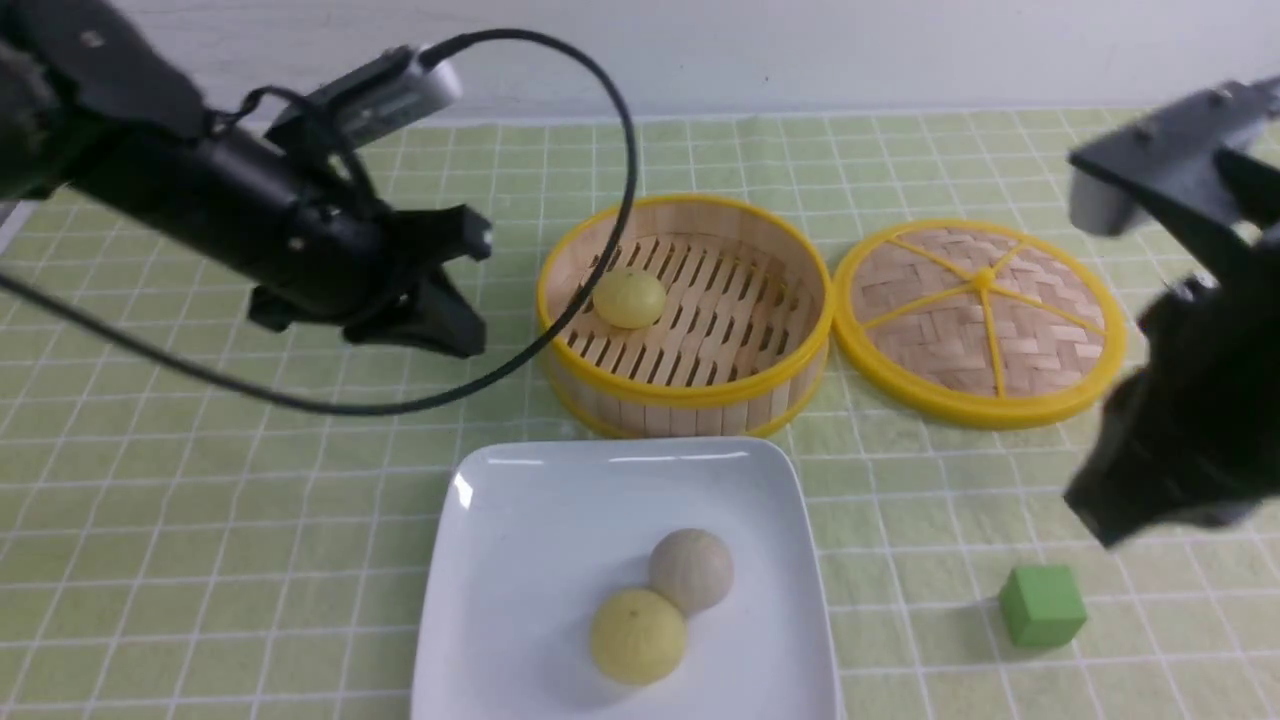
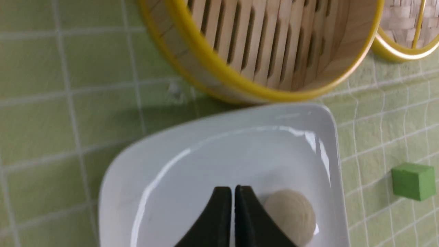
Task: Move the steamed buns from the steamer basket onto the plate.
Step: Use the left arm to grab the steamed stuffed bun that is closest to it, then use the left arm to put the steamed stuffed bun into the plate
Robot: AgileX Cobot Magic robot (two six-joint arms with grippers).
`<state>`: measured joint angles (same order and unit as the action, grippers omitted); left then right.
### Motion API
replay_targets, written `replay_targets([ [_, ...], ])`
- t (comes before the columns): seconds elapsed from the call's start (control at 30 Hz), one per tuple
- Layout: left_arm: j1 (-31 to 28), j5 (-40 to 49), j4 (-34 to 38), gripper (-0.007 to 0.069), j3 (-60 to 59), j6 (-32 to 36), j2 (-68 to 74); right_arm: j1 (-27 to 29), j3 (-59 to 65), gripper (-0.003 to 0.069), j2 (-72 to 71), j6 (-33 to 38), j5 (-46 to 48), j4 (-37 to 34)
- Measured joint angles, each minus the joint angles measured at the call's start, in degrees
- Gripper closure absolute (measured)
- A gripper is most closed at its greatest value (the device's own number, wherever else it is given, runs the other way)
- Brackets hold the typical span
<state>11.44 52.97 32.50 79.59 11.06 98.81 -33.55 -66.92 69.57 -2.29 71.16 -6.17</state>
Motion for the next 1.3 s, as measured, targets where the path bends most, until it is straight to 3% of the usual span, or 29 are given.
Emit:
replay_targets([
  [0.07,1.86,-0.07,-1.13,0.0517,4.63,-1.15,4.06,0.0,2.95,0.0673,-2.22,-0.13,-0.15,-0.15],
  [0.23,8.8,-2.16,-10.57,0.0328,23.67,-7.08,19.29,0.0,10.49,0.0671,-7.13,-0.48,-3.63,-0.15],
  [0.4,11.69,-2.16,-20.13,0.0253,35.25,-10.1,30.3,0.0,11.16,0.0669,-7.32,-0.6,-5.43,-0.36],
  [0.5,12.4,-1.96,-21.2,0.0315,38.06,-12.54,33.98,0.0,11.23,0.0667,-7.32,-0.62,-6.89,-1.02],
  [0.57,12.96,-1.69,-21.1,0.0463,38.95,-13.21,35.05,0.0,11.23,0.0666,-7.32,-0.62,-7.87,-1.47],
  [0.67,13.55,0.39,-20.84,0.0585,39.76,-13.21,34.49,0.0,11.23,0.0664,-7.32,-0.62,-8.1,-1.64],
  [0.8,13.73,5.84,-22.87,0.0604,40.84,-13.35,31.15,0.0,11.23,0.0662,-7.32,-0.62,-8.04,-1.68],
  [0.9,13.73,13.88,-26.21,0.0605,41.29,-13.35,22.07,0.0,11.23,0.0659,-7.32,-0.62,-7.97,-1.68],
  [1.03,13.73,17.04,-28.32,0.0605,37.96,-13.35,9.79,0.0,11.23,0.0657,-7.32,-0.62,-7.9,-1.22],
  [1.2,13.83,17.35,-27.14,0.0604,18.66,-13.35,-3.74,0.0,11.29,0.0655,-7.32,-0.62,-7.71,-0.52],
  [1.3,13.9,10.28,-23.93,0.0603,2.37,-13.35,-10.08,0.0,11.42,0.0653,-7.32,-0.62,-7.94,-0.34],
])
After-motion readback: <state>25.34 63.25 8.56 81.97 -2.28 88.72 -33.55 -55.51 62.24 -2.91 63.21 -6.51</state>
